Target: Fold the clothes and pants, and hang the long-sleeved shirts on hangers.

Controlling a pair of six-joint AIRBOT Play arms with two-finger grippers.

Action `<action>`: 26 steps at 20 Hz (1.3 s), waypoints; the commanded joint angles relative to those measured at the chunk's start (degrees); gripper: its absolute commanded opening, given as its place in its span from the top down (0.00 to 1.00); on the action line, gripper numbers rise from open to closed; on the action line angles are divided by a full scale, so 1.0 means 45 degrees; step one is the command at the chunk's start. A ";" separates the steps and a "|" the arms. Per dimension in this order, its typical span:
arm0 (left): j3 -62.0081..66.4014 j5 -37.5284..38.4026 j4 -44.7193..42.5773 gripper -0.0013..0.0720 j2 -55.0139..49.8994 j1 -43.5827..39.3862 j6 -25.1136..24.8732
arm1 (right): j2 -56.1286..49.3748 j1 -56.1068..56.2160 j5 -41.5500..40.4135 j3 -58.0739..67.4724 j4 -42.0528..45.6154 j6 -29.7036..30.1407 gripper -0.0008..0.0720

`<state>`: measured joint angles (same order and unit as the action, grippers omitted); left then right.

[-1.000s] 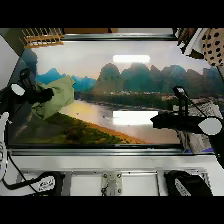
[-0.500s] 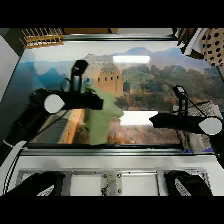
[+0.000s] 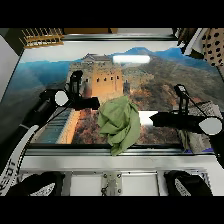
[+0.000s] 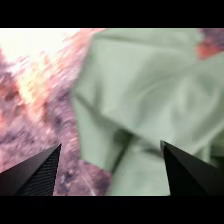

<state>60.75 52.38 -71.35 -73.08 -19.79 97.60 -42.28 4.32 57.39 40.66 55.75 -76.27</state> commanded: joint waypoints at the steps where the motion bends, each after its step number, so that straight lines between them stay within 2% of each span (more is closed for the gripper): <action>1: -0.1035 -0.0005 0.2040 0.06 -0.1681 0.1302 -0.1632 | 0.0000 0.0010 0.0019 0.0010 -0.0019 -0.0029 0.97; 3: -0.0957 -0.0301 0.2778 0.06 -0.2778 0.1273 -0.2200 | -0.0005 0.0010 0.0010 0.0010 -0.0019 -0.0049 0.97; 10: 0.0889 0.0364 0.2778 0.06 -0.5085 0.0097 -0.2200 | -0.0151 0.0010 0.0024 0.0010 0.0029 -0.0049 0.97; 11: 0.0884 0.0277 0.2783 0.18 -0.5100 -0.0044 -0.2195 | -0.0291 0.0010 0.0024 0.0005 0.0063 -0.0049 0.97; 12: 0.0889 0.0233 0.2764 0.51 -0.5100 -0.0165 -0.2205 | -0.0481 0.0010 0.0034 0.0005 0.0223 -0.0053 0.97; 13: 0.0889 0.0243 0.2773 0.76 -0.5095 -0.0185 -0.2200 | -0.0758 0.0010 0.0044 0.0005 0.0452 -0.0117 0.97; 14: 0.0889 0.0272 0.2754 0.97 -0.5051 -0.0170 -0.2205 | -0.1078 0.0010 0.0121 0.0005 0.0865 -0.0573 0.96; 15: 0.0889 0.0277 0.2759 0.98 -0.4935 -0.0058 -0.2259 | -0.1496 0.0010 0.0330 0.0005 0.1549 -0.1243 0.95; 16: 0.0889 0.0267 0.2759 0.98 -0.4755 0.0102 -0.2283 | -0.2001 0.0010 0.0641 0.0005 0.2263 -0.1860 0.87; 18: 0.0889 0.0170 0.2759 0.98 -0.4352 0.0525 -0.2312 | -0.3104 0.0010 0.0884 -0.0097 0.2851 -0.2307 0.15; 19: 0.0889 0.0165 0.2764 0.98 -0.4197 0.0758 -0.2312 | -0.3789 0.0019 0.0831 -0.0155 0.2594 -0.2293 0.09; 26: 0.0889 0.0597 0.2764 0.98 -0.4255 0.1273 -0.2312 | -0.7796 0.1773 -0.0665 -0.0146 -0.1904 0.0029 0.09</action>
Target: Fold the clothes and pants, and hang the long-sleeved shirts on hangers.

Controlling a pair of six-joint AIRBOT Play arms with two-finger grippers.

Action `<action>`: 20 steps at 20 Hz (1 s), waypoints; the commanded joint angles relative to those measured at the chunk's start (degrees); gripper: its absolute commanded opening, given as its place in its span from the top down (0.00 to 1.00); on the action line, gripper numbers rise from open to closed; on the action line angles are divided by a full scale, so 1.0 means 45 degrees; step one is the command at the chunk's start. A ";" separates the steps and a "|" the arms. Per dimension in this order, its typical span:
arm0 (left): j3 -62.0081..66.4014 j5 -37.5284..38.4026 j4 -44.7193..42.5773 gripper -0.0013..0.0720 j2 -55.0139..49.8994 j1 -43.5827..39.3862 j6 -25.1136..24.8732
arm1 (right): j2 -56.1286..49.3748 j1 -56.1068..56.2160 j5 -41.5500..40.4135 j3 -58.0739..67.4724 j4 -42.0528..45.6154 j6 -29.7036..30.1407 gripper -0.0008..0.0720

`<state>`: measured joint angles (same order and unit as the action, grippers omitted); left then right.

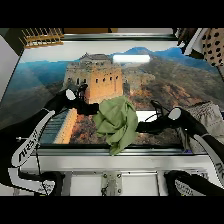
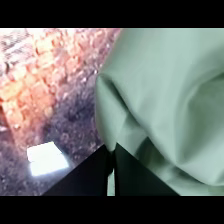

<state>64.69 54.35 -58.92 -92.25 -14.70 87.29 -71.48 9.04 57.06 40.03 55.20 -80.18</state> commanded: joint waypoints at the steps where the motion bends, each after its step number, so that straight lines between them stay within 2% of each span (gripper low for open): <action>1: 0.0015 0.0160 0.0000 0.98 0.0005 0.0136 -0.0019 | -0.1501 0.0991 -0.0797 -0.0005 -0.2055 0.0991 0.09; 2: 0.0015 0.0151 0.0000 0.98 0.0005 0.0136 -0.0019 | -0.1617 0.1234 -0.1020 -0.0005 -0.2186 0.1005 0.14; 4: 0.0015 0.0141 0.0000 0.98 0.0005 0.0141 -0.0019 | -0.1632 0.1472 -0.1336 0.0005 -0.2229 0.1268 0.66; 6: 0.0015 0.0151 0.0000 0.98 0.0010 0.0141 -0.0019 | -0.1525 0.1472 -0.1632 0.0010 -0.2225 0.1268 0.90; 7: 0.0019 0.0151 0.0000 0.98 0.0015 0.0141 -0.0019 | -0.1394 0.1467 -0.1783 0.0019 -0.2225 0.1258 0.97; 10: 0.0238 0.0024 -0.0486 0.98 0.0831 0.0525 -0.0015 | -0.0296 0.1137 -0.1545 0.0680 -0.1350 0.1248 0.98; 14: 0.2769 0.1069 -0.1321 0.98 0.3920 0.2103 -0.0034 | 0.2705 -0.0457 0.1093 0.4187 0.1064 0.1253 0.98; 16: 0.4192 0.1375 -0.1311 0.98 0.5731 0.2647 -0.0029 | 0.4129 -0.1175 0.1938 0.6188 0.1161 0.1248 0.98; 20: 0.5620 0.1316 -0.1326 0.98 0.8952 0.2837 -0.0029 | 0.6479 -0.1608 0.2040 0.8616 0.1180 0.1248 0.98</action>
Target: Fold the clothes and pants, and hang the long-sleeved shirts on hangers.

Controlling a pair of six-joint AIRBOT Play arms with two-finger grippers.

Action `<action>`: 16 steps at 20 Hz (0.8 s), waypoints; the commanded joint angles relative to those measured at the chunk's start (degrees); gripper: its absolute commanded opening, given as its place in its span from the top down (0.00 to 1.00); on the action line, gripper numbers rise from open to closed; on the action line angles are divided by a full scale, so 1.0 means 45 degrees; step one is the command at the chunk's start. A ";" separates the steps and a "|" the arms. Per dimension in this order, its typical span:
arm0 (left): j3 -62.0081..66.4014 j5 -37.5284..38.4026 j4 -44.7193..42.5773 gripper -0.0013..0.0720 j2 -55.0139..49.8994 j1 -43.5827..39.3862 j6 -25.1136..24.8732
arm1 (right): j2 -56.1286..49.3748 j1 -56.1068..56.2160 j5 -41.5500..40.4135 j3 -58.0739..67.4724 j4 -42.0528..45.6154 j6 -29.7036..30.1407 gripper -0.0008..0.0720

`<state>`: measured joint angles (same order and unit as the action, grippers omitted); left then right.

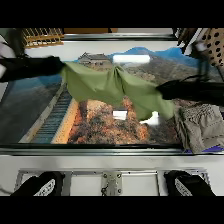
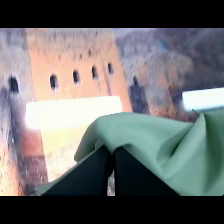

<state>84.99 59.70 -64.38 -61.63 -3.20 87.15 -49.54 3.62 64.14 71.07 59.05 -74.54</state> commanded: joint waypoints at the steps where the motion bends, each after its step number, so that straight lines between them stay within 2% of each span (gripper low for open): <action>1: 0.1239 0.0126 -0.0107 0.98 0.2807 0.0282 0.0005 | 0.2040 -0.0403 0.0452 0.1972 0.0325 -0.0053 0.98; 6: 0.0447 0.0136 -0.0146 0.98 0.5450 0.0287 0.0005 | 0.3575 -0.0413 0.0826 0.2118 0.1987 -0.1734 0.98; 8: -0.0695 0.0155 -0.0151 0.98 0.6188 0.0287 0.0019 | 0.3575 -0.0408 0.1817 0.2113 0.2399 -0.2385 0.98; 10: -0.2157 0.0175 -0.0151 0.98 0.6567 0.0287 0.0083 | 0.3113 -0.0379 0.2856 0.2035 0.2244 -0.2501 0.98; 13: -0.4240 0.0146 -0.0151 0.98 0.6023 0.0287 0.0180 | 0.1831 -0.0384 0.3065 0.1530 0.2176 -0.2497 0.98; 16: -0.5508 -0.0947 -0.0151 0.98 0.4235 0.0287 0.0151 | -0.0355 -0.0384 0.1452 0.1258 0.2317 -0.2375 0.98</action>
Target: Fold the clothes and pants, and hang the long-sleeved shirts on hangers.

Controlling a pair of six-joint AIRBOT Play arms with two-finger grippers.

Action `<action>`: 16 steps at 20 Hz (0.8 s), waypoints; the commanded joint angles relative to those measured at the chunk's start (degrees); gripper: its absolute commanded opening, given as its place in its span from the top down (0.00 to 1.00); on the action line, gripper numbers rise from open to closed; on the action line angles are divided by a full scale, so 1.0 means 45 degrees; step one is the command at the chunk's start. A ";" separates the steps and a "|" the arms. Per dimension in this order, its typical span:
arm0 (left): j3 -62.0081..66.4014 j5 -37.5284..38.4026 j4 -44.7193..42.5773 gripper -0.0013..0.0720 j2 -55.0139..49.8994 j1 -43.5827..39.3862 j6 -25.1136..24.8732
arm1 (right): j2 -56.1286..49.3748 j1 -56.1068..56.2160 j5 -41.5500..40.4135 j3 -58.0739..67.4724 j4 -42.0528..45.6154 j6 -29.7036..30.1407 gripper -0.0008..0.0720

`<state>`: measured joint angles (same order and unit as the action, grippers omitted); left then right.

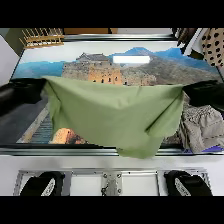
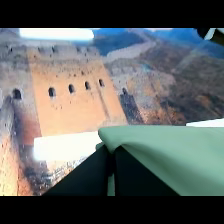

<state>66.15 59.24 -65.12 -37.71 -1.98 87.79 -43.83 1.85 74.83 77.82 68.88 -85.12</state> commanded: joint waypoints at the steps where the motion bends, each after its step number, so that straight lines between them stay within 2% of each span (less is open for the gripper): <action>1: -0.1535 -0.1554 0.0015 0.97 -0.1851 0.0015 -0.0005 | -0.2453 0.0010 -0.1773 -0.0243 0.0131 0.0214 0.98; 4: -0.1535 -0.3648 0.0029 0.98 -0.4507 0.0015 -0.0044 | -0.5090 0.0010 -0.4401 -0.0238 0.0068 0.0287 0.97; 6: -0.1030 -0.4682 0.0034 0.97 -0.6261 0.0044 -0.0049 | -0.6572 0.0000 -0.5401 -0.0233 -0.0398 0.0272 0.95; 7: -0.0520 -0.4779 0.0039 0.72 -0.7067 0.0185 -0.0039 | -0.7023 -0.0024 -0.5629 -0.0233 -0.0563 0.0272 0.94; 8: 0.0049 -0.4648 0.0078 0.24 -0.7664 0.0403 0.0029 | -0.7232 -0.0034 -0.5736 -0.0233 -0.0534 0.0287 0.76; 9: 0.0738 -0.4221 0.0073 0.05 -0.8155 0.0748 0.0039 | -0.7252 -0.0112 -0.5775 -0.0233 -0.0481 0.0296 0.43; 10: 0.1341 -0.3531 0.0049 0.05 -0.8476 0.1103 0.0034 | -0.7106 -0.0277 -0.5736 -0.0233 -0.0408 0.0301 0.24; 12: 0.1987 -0.2016 0.0029 0.05 -0.8806 0.1991 0.0029 | -0.6475 -0.0636 -0.5008 -0.0253 -0.0039 0.0763 0.34; 16: 0.0053 -0.0597 0.0058 0.05 -0.8806 0.3351 0.0029 | -0.4503 -0.0894 -0.3541 -0.1530 0.0685 0.0962 0.35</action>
<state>70.30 51.22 -64.93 -76.14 9.19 87.96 -68.93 -1.34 54.89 74.43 69.95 -81.60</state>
